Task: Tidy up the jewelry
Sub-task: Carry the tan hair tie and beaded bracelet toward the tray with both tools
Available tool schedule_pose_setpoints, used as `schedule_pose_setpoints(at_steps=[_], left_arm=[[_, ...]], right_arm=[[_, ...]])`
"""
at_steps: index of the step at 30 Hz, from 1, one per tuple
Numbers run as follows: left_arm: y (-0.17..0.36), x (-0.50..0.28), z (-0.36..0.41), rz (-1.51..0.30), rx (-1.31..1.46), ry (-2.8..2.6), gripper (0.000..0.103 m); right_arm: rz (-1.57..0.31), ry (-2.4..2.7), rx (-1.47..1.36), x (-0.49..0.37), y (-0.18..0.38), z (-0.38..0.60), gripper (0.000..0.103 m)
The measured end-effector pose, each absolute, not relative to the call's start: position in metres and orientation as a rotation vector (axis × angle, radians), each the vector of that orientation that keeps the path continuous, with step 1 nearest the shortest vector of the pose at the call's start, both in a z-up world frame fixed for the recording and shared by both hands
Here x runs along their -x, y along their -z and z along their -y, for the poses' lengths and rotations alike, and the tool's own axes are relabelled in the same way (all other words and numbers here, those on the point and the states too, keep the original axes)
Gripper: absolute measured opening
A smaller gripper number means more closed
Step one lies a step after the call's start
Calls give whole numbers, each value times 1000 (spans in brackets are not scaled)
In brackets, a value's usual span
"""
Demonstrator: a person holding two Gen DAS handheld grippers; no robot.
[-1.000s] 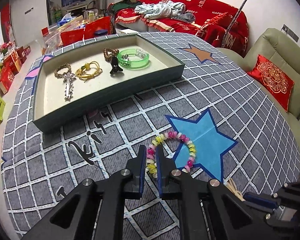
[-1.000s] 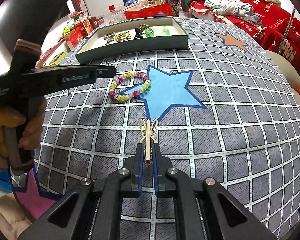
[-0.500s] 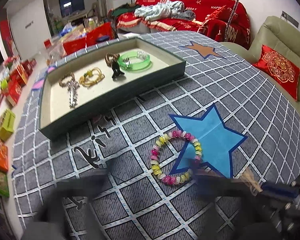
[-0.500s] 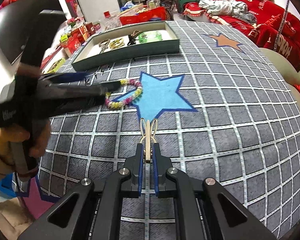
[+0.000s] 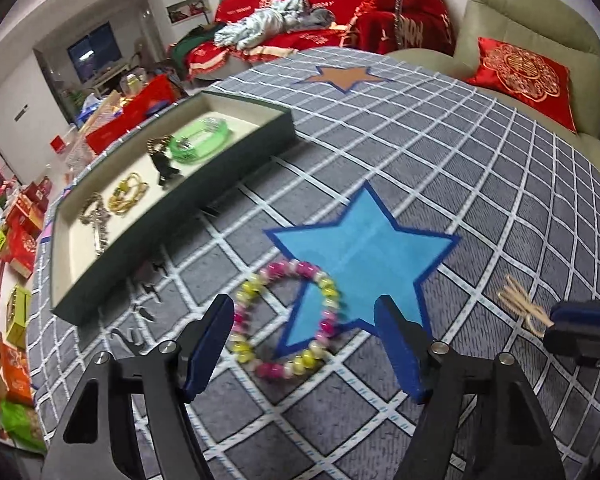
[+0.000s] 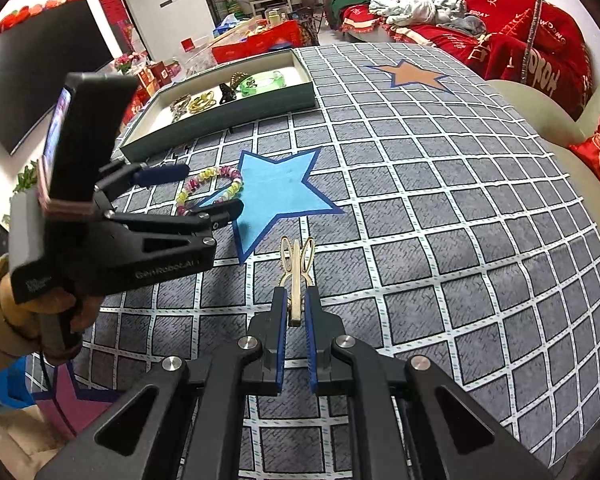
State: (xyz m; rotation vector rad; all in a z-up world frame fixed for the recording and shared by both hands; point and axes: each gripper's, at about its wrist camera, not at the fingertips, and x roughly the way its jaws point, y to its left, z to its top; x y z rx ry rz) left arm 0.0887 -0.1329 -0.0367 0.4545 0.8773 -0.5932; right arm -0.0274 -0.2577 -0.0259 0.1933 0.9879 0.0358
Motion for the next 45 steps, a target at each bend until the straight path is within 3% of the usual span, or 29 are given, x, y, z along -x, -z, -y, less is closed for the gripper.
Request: schedule_pose_setpoints(at_steps=[1, 3, 5, 7, 27, 45], left_arm=[[39, -89, 134, -893, -456, 599, 72], [41, -90, 133, -911, -432, 608, 71], [41, -93, 131, -941, -400, 631, 61], [42, -94, 130, -956, -380, 656, 26], [-10, -112, 78, -887, -158, 626, 26], [-34, -200, 28, -824, -97, 458, 26]], right_arm=[[-986, -35, -196, 27, 26, 258, 9], [-985, -36, -201, 27, 26, 259, 9], [-984, -36, -201, 26, 26, 259, 9], [-983, -37, -207, 25, 26, 260, 9], [-945, -86, -231, -15, 1, 254, 9], [-905, -179, -229, -150, -38, 240, 9]])
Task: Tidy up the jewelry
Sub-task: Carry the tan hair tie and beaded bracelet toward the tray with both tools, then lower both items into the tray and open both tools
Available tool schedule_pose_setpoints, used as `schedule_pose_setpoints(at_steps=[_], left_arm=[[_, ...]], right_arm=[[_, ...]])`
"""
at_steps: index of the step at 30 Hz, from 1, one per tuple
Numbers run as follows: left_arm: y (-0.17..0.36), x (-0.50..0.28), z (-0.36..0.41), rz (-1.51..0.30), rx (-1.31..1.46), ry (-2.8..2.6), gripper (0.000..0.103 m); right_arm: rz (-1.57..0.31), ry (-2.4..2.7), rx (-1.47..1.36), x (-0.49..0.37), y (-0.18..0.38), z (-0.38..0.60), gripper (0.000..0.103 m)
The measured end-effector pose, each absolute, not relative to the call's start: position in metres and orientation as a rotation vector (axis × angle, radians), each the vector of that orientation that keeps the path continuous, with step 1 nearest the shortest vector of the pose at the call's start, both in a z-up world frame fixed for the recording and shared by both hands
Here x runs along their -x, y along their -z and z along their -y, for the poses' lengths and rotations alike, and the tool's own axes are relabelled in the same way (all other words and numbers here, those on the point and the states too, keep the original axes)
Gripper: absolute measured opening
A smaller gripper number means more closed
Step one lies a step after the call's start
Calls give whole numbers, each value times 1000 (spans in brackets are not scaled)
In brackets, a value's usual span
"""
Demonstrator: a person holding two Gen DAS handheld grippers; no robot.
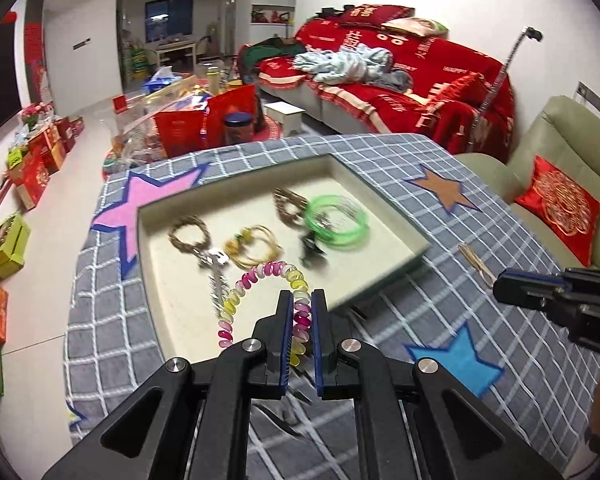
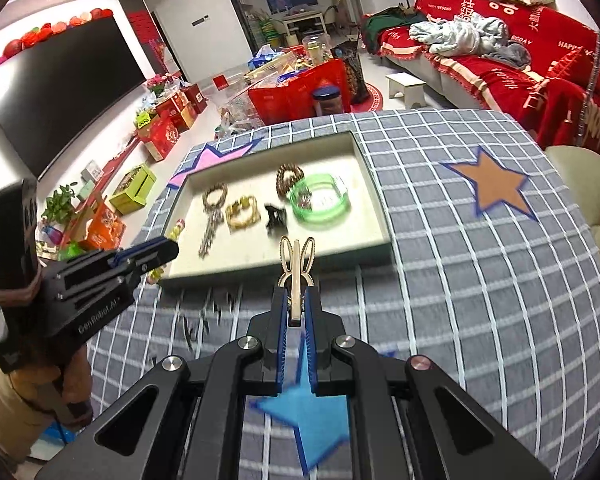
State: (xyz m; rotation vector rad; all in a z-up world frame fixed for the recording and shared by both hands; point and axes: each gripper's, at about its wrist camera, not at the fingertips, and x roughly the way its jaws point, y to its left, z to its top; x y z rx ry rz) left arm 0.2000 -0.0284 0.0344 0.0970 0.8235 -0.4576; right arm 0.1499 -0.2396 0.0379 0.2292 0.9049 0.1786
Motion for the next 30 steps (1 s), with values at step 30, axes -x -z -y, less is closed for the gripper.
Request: schedule_pose_setpoints(at_steps=[30], left_arm=[[32, -292, 32, -966, -123, 335, 26]], right_arm=[[-1115, -172, -218, -290, 40, 211, 9]])
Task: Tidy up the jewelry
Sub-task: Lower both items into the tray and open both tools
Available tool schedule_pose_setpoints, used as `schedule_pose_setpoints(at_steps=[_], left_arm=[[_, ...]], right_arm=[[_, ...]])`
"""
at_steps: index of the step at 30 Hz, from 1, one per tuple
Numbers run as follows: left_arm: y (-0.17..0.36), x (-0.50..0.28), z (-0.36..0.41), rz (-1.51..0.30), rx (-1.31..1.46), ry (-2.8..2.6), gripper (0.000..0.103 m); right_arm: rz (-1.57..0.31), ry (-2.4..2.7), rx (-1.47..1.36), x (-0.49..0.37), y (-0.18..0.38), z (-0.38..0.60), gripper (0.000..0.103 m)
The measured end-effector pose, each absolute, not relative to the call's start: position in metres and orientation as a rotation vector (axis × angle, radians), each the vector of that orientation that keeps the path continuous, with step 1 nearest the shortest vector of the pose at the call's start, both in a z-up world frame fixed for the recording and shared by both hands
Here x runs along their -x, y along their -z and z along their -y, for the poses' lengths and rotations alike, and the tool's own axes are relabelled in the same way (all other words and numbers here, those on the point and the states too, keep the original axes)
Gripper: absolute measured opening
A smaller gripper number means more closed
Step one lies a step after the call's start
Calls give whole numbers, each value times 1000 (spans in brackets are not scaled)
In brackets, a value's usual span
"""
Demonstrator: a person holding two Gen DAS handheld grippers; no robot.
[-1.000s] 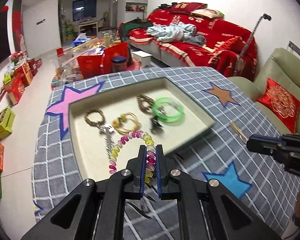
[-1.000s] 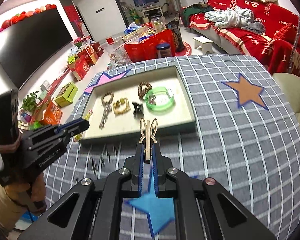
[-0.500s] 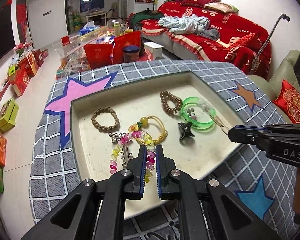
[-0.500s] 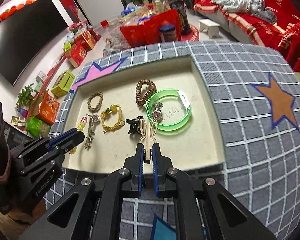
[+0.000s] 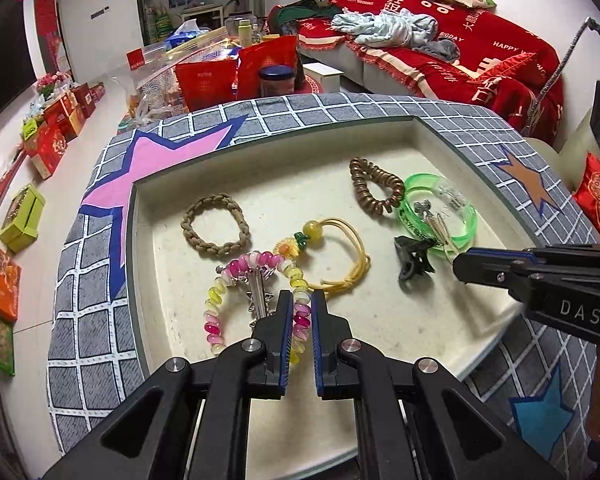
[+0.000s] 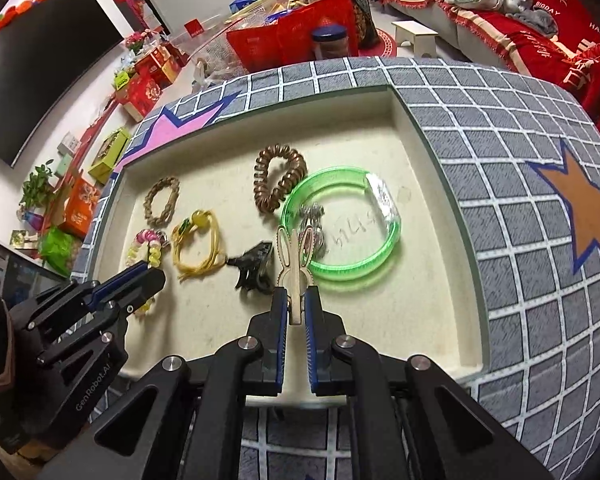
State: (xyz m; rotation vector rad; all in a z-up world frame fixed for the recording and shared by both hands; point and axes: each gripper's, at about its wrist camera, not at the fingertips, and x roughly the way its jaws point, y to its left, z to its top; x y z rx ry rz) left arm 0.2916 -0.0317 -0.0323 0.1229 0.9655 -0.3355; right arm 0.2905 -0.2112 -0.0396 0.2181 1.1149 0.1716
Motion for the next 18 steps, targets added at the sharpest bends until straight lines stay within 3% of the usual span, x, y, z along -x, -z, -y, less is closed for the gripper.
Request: schedule_pose_setpoints(at_steps=[18], left_arm=[[42, -291, 37, -962, -162, 296, 26]], right_arm=[[-1108, -156, -179, -293, 40, 203, 11]])
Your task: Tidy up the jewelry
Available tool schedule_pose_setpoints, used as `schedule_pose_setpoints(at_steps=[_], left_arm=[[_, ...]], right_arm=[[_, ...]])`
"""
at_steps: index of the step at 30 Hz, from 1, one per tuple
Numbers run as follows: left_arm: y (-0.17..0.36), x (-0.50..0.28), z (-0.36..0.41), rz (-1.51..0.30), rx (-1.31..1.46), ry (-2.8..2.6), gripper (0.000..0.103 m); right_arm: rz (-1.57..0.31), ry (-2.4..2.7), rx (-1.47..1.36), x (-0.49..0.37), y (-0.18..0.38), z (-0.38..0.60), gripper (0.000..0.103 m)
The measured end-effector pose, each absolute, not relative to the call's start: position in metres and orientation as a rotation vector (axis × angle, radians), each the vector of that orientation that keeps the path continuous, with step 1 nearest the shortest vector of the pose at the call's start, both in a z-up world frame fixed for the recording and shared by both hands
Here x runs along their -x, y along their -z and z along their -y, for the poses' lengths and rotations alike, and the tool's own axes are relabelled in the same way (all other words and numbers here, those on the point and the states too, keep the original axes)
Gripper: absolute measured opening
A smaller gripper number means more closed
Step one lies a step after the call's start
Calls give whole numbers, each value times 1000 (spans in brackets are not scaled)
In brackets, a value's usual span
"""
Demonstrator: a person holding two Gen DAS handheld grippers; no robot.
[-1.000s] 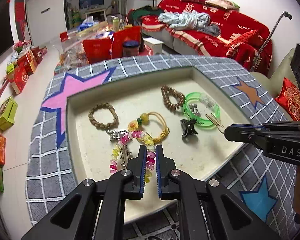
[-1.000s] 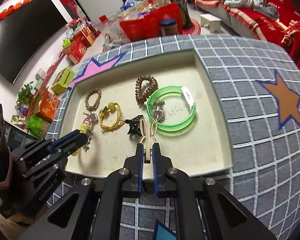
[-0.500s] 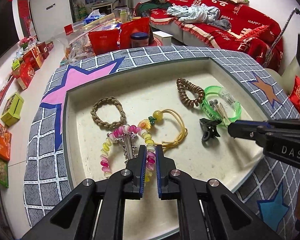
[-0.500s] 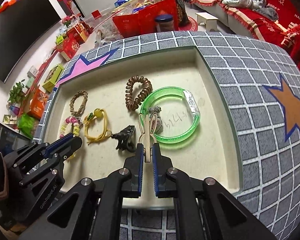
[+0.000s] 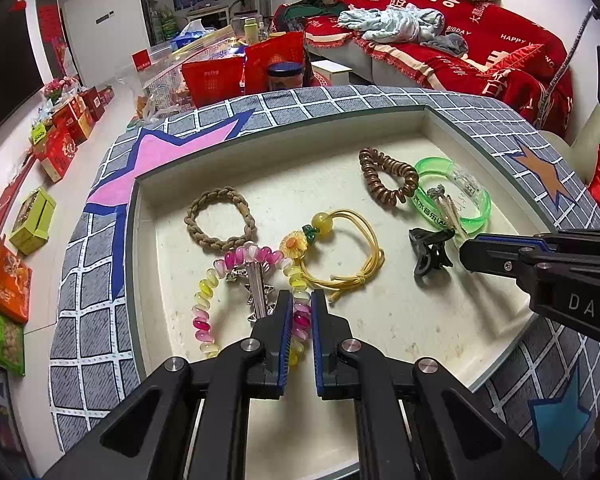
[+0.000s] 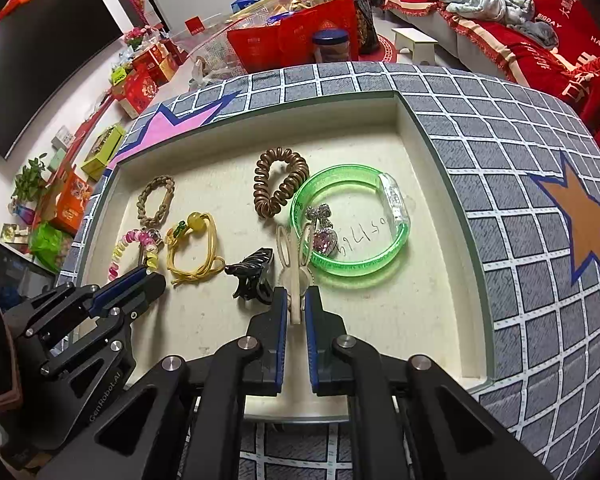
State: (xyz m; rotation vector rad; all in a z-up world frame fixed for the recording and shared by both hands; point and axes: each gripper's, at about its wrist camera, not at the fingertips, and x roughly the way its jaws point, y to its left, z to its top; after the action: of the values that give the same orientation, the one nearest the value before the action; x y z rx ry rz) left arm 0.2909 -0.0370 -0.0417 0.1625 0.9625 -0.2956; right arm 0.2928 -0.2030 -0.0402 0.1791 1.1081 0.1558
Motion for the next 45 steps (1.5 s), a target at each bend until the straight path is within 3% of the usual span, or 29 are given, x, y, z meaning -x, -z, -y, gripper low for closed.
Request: schedule_pose_setpoints(at_steps=[1, 2, 3, 5, 20, 21, 22, 23, 31, 35, 45], left_arm=[[42, -290, 37, -962, -164, 295, 26], [41, -290, 37, -961, -164, 293, 26], [41, -289, 37, -960, -163, 291, 26], [39, -286, 37, -953, -165, 290, 26], [21, -278, 37, -878, -193, 236, 27], [20, -278, 37, -875, -195, 234, 38], [18, -278, 37, -872, -196, 227, 86], [16, -277, 35, -857, -193, 207, 103], [-6, -268, 32, -780, -227, 179, 103], [-5, -265, 27, -802, -230, 173, 103], [-3, -244, 16, -829, -197, 171, 103]], right_arm=[[-1110, -157, -184, -292, 40, 204, 14], [-1110, -159, -187, -291, 39, 204, 24], [-1107, -161, -193, -290, 38, 205, 41], [-1084, -162, -202, -286, 33, 206, 57], [-999, -142, -245, -268, 7, 222, 57], [-997, -139, -247, -266, 6, 224, 57], [-995, -137, -250, -265, 5, 225, 57], [-993, -136, -252, -265, 4, 227, 57], [-992, -129, -256, -264, 3, 229, 57], [-991, -140, -240, -260, 3, 224, 76], [-991, -143, -216, -243, 2, 221, 84]])
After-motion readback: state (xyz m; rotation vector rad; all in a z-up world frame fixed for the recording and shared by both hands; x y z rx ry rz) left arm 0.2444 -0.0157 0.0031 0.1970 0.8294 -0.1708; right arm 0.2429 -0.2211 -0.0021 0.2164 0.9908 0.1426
